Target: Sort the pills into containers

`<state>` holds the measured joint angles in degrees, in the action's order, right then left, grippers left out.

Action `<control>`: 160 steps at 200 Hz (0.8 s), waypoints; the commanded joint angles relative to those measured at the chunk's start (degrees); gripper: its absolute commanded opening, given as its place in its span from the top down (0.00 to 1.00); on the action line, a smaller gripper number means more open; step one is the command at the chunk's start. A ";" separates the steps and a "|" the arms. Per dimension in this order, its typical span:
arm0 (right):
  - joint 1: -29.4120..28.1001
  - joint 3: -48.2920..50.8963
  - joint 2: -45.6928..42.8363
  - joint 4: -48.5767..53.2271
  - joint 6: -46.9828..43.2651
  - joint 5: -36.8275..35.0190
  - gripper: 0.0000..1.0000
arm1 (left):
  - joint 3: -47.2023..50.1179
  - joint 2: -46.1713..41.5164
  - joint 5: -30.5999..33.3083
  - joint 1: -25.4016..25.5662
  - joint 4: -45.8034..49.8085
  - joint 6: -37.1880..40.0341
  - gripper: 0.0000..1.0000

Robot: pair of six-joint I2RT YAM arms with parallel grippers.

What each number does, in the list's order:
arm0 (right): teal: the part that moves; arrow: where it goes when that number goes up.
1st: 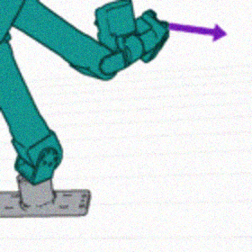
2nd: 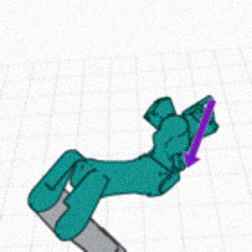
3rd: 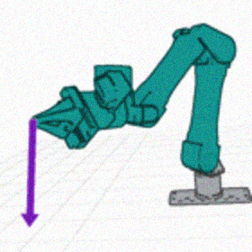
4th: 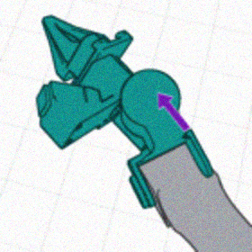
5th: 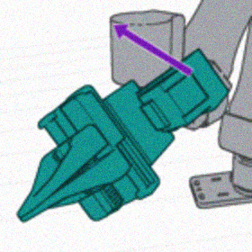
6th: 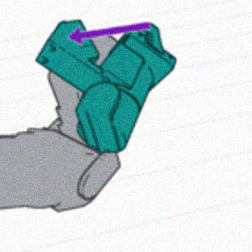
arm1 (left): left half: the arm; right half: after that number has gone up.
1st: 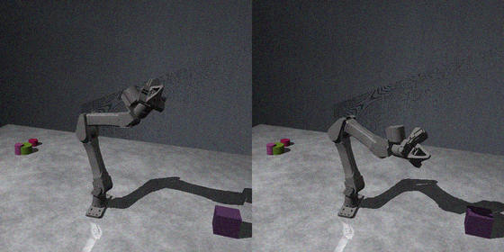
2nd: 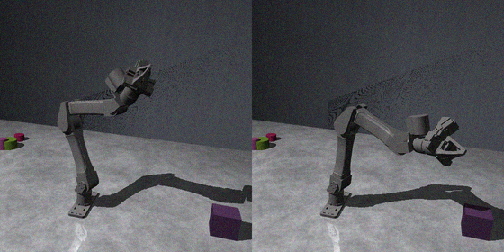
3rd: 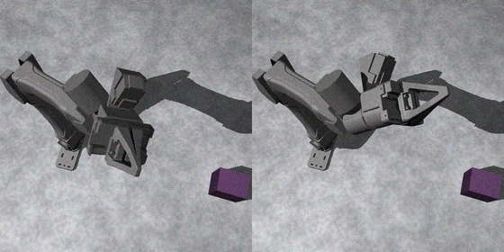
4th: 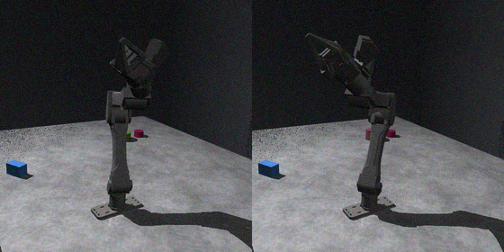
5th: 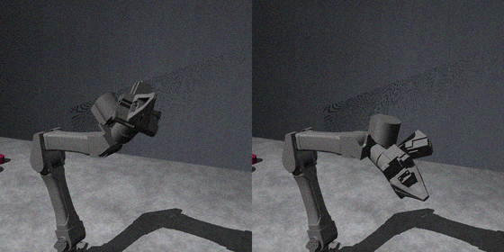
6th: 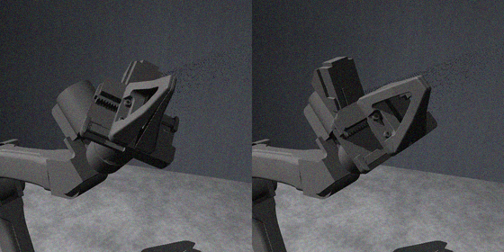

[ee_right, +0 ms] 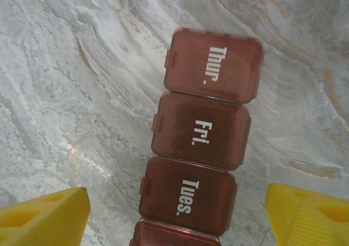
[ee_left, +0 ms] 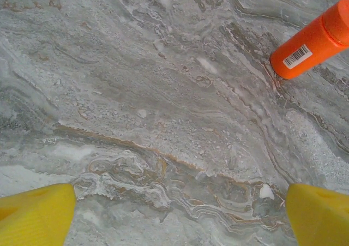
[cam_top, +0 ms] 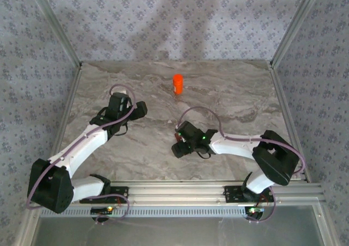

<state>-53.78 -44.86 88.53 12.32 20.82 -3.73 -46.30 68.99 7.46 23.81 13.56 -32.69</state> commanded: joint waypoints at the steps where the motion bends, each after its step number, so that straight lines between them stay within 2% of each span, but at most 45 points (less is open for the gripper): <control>1: -0.34 0.48 1.94 -0.20 2.84 -1.96 0.18 | 0.49 -1.13 -0.17 0.42 0.32 -0.71 0.02; 57: -0.36 0.63 3.65 -1.19 3.11 -3.50 0.31 | 0.50 -1.15 -0.39 0.51 0.13 -0.80 0.02; 112: -0.36 0.83 3.99 -1.57 3.05 -2.89 0.50 | 0.92 -0.26 -1.36 0.53 -0.97 -1.65 0.02; 145: 0.63 0.36 1.86 -0.10 2.59 -2.63 0.55 | 1.63 -1.00 -4.51 0.53 -3.46 -2.74 0.02; 160: 1.76 0.17 0.21 -0.28 2.34 -2.13 0.55 | 2.80 -2.36 -6.09 0.62 -7.24 -5.98 0.02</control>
<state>-53.34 -44.80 91.26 11.73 23.33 -7.46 -45.06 68.97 4.86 24.03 12.03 -34.74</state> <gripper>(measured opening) 0.454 0.980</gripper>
